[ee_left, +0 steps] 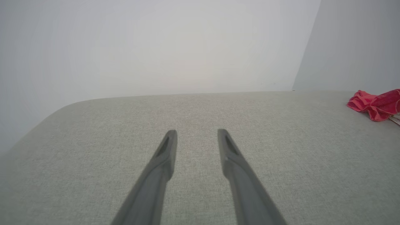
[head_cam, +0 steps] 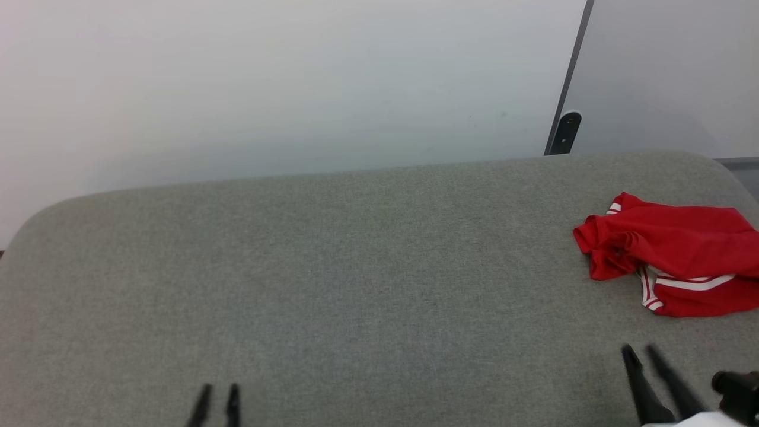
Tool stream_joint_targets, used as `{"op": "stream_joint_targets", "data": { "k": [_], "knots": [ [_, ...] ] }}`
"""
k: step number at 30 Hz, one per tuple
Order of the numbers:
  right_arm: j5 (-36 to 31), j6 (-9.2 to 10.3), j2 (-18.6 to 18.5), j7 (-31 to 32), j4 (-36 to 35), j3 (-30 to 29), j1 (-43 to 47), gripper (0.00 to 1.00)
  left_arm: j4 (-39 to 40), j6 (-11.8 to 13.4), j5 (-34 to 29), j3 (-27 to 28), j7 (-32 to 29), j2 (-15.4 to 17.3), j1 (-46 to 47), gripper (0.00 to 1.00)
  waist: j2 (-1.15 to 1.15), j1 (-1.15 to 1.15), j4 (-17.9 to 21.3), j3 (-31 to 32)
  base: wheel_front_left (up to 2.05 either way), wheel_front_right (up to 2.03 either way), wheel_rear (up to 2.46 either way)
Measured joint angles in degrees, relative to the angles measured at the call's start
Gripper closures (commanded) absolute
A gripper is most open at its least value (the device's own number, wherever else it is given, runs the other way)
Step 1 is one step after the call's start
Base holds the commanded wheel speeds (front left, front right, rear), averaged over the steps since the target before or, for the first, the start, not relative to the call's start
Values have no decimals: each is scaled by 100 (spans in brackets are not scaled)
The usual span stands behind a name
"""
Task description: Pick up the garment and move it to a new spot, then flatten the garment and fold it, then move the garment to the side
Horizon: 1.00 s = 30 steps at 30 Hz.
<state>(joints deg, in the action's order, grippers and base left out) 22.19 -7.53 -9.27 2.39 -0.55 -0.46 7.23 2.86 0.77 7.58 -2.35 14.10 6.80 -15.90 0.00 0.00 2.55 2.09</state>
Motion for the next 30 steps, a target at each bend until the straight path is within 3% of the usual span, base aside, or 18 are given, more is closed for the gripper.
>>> {"op": "stream_joint_targets", "data": {
  "k": [3, 30],
  "knots": [
    [46, 0, 54, 16, 155, 19, 59, 100, -141, -3, 60, -25, -18, -40, -2, 100, 0, 0, -2, -3, 0, 0, 0],
    [2342, 0, 236, 129, 583, -172, -324, 100, -683, -256, 2959, 105, -561, -48, 655, 100, 0, 0, -57, -51, 0, 0, 0]
  ]
}}
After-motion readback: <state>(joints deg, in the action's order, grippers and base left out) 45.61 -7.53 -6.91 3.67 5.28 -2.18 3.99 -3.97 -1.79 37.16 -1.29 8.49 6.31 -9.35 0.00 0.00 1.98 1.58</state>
